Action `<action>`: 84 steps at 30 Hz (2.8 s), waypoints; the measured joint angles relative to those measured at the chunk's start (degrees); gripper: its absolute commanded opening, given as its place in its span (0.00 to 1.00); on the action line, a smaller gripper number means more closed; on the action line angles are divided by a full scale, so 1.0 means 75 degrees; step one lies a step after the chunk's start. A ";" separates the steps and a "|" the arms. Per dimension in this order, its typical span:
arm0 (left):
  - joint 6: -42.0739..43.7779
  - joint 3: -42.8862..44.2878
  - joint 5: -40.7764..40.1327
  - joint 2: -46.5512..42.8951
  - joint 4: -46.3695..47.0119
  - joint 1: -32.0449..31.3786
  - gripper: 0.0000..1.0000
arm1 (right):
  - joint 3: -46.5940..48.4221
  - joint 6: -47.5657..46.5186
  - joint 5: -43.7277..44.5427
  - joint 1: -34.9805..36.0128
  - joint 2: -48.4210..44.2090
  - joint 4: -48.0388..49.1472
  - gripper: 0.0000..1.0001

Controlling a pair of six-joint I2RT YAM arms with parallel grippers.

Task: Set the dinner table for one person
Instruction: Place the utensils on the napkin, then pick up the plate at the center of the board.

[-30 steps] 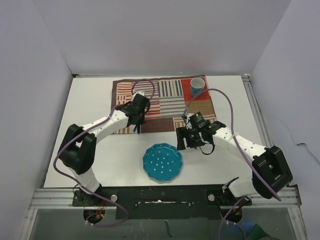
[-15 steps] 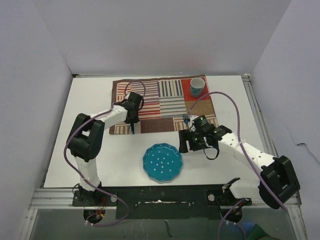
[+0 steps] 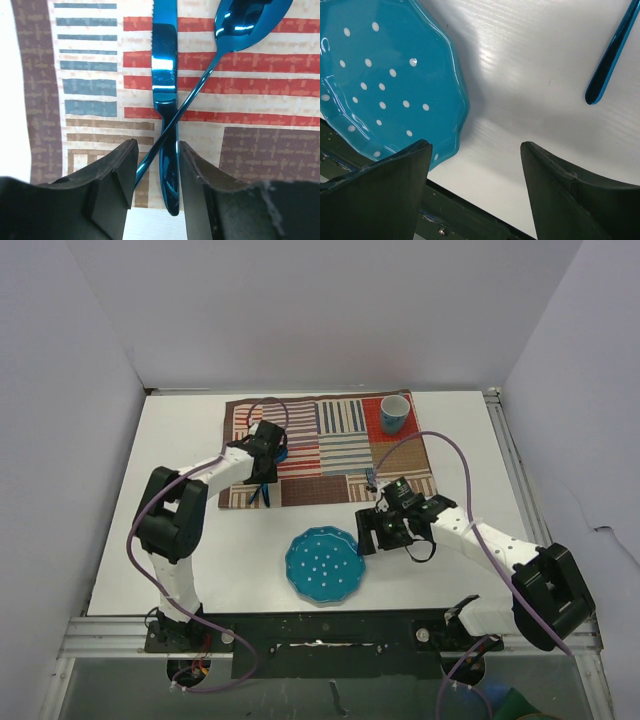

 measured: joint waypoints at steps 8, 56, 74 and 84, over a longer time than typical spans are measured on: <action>-0.0181 0.0230 -0.0172 -0.0227 -0.0586 -0.0122 0.38 | -0.0006 0.0017 -0.0044 0.0175 0.0134 0.0079 0.73; -0.4147 -0.2833 -0.0772 -0.3730 -0.2906 -0.5266 0.35 | -0.0006 0.0131 0.0274 0.0764 0.1043 0.0134 0.36; -0.4951 -0.4325 -0.0146 -0.4995 -0.1597 -0.5549 0.34 | 0.0111 0.0230 0.0329 0.0883 0.1043 -0.0038 0.36; -0.5088 -0.4788 0.0050 -0.4998 -0.0507 -0.5549 0.34 | 0.0111 0.0233 0.0364 0.0927 0.1043 -0.0038 0.36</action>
